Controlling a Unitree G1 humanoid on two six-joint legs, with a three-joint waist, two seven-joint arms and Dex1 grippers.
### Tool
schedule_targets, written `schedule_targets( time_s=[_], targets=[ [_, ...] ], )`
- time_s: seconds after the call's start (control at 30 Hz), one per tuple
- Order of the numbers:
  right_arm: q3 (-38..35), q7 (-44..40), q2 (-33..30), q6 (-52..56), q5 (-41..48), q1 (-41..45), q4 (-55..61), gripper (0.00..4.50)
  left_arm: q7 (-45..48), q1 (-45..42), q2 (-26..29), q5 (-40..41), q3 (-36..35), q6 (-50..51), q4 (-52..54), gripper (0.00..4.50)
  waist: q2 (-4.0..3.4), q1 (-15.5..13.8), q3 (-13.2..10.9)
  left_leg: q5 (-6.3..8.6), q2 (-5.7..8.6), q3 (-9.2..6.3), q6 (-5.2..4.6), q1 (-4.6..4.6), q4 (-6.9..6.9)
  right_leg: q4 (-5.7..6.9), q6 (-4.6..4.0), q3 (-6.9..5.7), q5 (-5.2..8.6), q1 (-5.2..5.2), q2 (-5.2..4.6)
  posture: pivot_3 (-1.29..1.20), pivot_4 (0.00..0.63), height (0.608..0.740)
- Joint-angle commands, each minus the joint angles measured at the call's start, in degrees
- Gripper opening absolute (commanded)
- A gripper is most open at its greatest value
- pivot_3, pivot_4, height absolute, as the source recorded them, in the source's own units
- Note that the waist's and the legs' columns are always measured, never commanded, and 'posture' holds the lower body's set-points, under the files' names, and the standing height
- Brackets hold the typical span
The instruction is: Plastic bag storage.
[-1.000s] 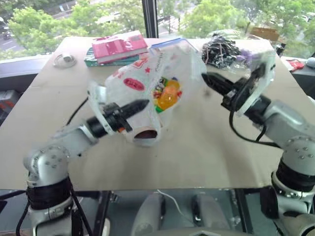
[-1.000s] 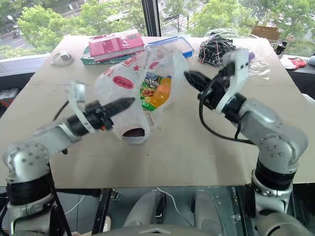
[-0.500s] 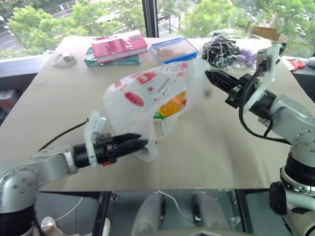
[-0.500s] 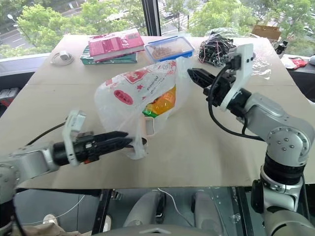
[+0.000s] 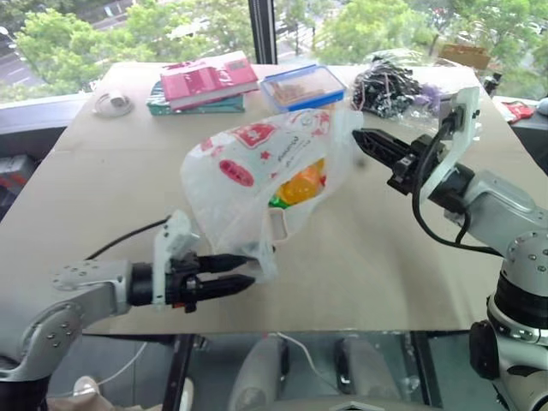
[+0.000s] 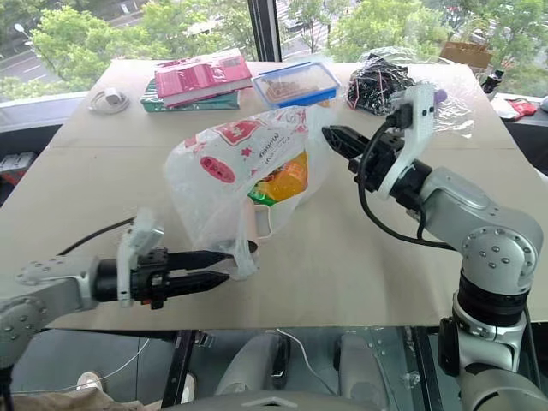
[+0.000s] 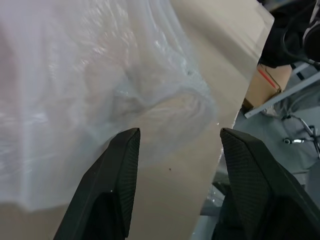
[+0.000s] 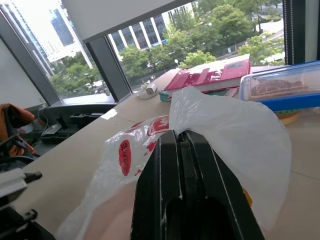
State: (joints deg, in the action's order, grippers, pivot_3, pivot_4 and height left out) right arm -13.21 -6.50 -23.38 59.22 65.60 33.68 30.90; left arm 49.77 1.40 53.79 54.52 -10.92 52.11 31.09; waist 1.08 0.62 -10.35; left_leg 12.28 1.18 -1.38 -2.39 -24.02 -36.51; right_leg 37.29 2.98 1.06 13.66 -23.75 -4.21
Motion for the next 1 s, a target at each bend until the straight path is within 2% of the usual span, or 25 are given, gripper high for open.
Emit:
schedule_targets(
  time_s=[0.03, 0.2, 0.27, 0.33, 0.4, 0.43, 0.47, 0.53, 0.6, 0.7, 0.77, 0.83, 1.0],
  targets=[
    [-0.5, 1.2, -0.6, -1.8, 2.1, 0.2, 2.7, 0.0, -0.2, -5.0, -2.5, -3.7, 6.3, -1.8, -0.2, 2.64, 0.0, 0.0, 0.0, 0.0, 0.0, 0.0, 0.0, -0.01, 0.0, -0.01, -0.01, 0.0, -0.01, 0.0, 0.0, 0.0, 0.15, 0.74],
    [-0.1, 2.7, -1.1, -2.0, 3.5, 0.1, 3.1, 0.0, -0.6, -12.2, -6.6, -12.1, 16.3, -3.7, -4.4, 2.64, 0.0, 0.1, 0.0, 0.0, 0.0, -0.02, 0.0, -0.02, 0.0, -0.01, 0.09, -0.04, -0.07, 0.0, 0.08, 0.0, 0.15, 0.74],
    [0.1, 3.3, -1.4, -2.2, 4.0, 0.0, 3.4, 0.0, 0.7, -13.1, -7.5, -13.2, 17.6, -4.9, -5.5, 2.1, -0.01, 0.2, 0.0, 0.0, 0.01, 0.02, 0.0, -0.02, 0.0, 0.0, 0.16, -0.1, -0.11, -0.01, 0.12, 0.0, 0.15, 0.74],
    [0.2, 3.7, -1.6, -2.4, 4.5, -0.1, 3.5, 0.0, 1.3, -14.0, -9.1, -11.0, 15.3, -4.5, -6.8, 1.35, -0.01, 0.2, 0.0, 0.0, 0.0, 0.04, -0.01, -0.01, 0.0, 0.01, 0.22, -0.14, -0.14, -0.01, 0.15, 0.0, 0.15, 0.74],
    [0.1, 3.9, -1.8, -2.7, 4.9, -0.1, 3.4, 0.0, 1.0, -15.8, -11.0, -5.6, 10.8, -2.2, -8.3, 0.38, 0.0, 0.2, 0.0, 0.0, 0.0, 0.02, -0.01, -0.01, 0.0, 0.02, 0.23, -0.18, -0.14, -0.01, 0.16, 0.0, 0.15, 0.74],
    [0.0, 4.0, -1.9, -3.0, 5.0, 0.0, 3.3, 0.0, 0.7, -16.7, -11.8, -2.6, 8.5, -0.8, -9.0, 0.05, 0.01, 0.1, 0.0, 0.0, -0.01, -0.01, -0.01, -0.01, -0.02, 0.03, 0.23, -0.2, -0.14, -0.01, 0.15, 0.0, 0.15, 0.74],
    [-0.2, 4.2, -1.8, -3.3, 5.4, 0.2, 3.0, 0.0, -0.2, -17.9, -12.5, 1.4, 6.0, 1.5, -10.0, 0.05, 0.01, 0.1, 0.0, 0.0, -0.02, -0.06, -0.01, -0.03, -0.07, 0.06, 0.24, -0.26, -0.14, -0.01, 0.17, 0.0, 0.15, 0.74],
    [-2.2, 5.3, -0.8, -5.1, 8.5, 2.7, 0.6, 0.0, -5.4, -24.1, -12.1, 18.1, -1.7, 9.2, -17.0, 0.05, 0.03, 0.1, 0.0, -0.01, -0.02, -0.11, -0.02, -0.06, -0.16, 0.14, 0.26, -0.34, -0.14, -0.01, 0.19, 0.0, 0.15, 0.74],
    [-4.1, 5.8, -0.9, -6.9, 11.4, 5.9, -2.4, 0.0, -9.7, -30.9, -9.9, 30.3, -7.5, 13.2, -24.5, 0.05, 0.03, 0.2, -0.1, -0.01, -0.02, -0.23, -0.02, -0.16, -0.44, 0.34, 0.28, -0.47, -0.13, -0.03, 0.24, 0.0, 0.15, 0.74],
    [-6.1, 6.1, -1.7, -8.5, 13.9, 10.4, -7.5, 0.0, -16.8, -41.4, -8.3, 38.6, -11.4, 14.0, -34.6, 0.05, 0.03, 0.3, -0.1, 0.0, 0.03, -0.26, -0.03, -0.25, -0.68, 0.45, 0.31, -0.53, -0.14, -0.01, 0.43, 0.0, 0.15, 0.74],
    [-7.7, 5.8, -2.2, -10.3, 14.1, 15.8, -13.2, 0.0, -21.1, -52.9, -7.8, 39.0, -13.8, 11.3, -45.4, 0.05, 0.09, 0.1, -0.2, 0.0, 0.09, -0.28, -0.04, -0.27, -0.69, 0.46, 0.31, -0.53, -0.15, -0.01, 0.44, 0.0, 0.15, 0.74],
    [-8.8, 5.6, -2.8, -11.5, 13.7, 19.9, -17.6, 0.0, -23.4, -60.9, -8.3, 36.9, -15.1, 8.7, -53.0, 0.05, 0.21, 0.1, -0.4, -0.01, 0.15, -0.45, -0.04, -0.52, -0.89, 0.58, 0.33, -0.65, -0.17, -0.16, 0.51, 0.0, 0.15, 0.74],
    [-12.6, 3.7, -7.5, -16.2, 9.3, 34.0, -33.7, 0.0, -23.6, -82.3, -10.4, 18.3, -11.4, -5.5, -75.0, 0.05, 0.26, -0.1, -0.4, -0.02, 0.4, -0.43, -0.02, -0.81, -0.87, 0.5, 0.36, -0.66, -0.2, -0.37, 0.4, 0.0, 0.15, 0.74]
  ],
)
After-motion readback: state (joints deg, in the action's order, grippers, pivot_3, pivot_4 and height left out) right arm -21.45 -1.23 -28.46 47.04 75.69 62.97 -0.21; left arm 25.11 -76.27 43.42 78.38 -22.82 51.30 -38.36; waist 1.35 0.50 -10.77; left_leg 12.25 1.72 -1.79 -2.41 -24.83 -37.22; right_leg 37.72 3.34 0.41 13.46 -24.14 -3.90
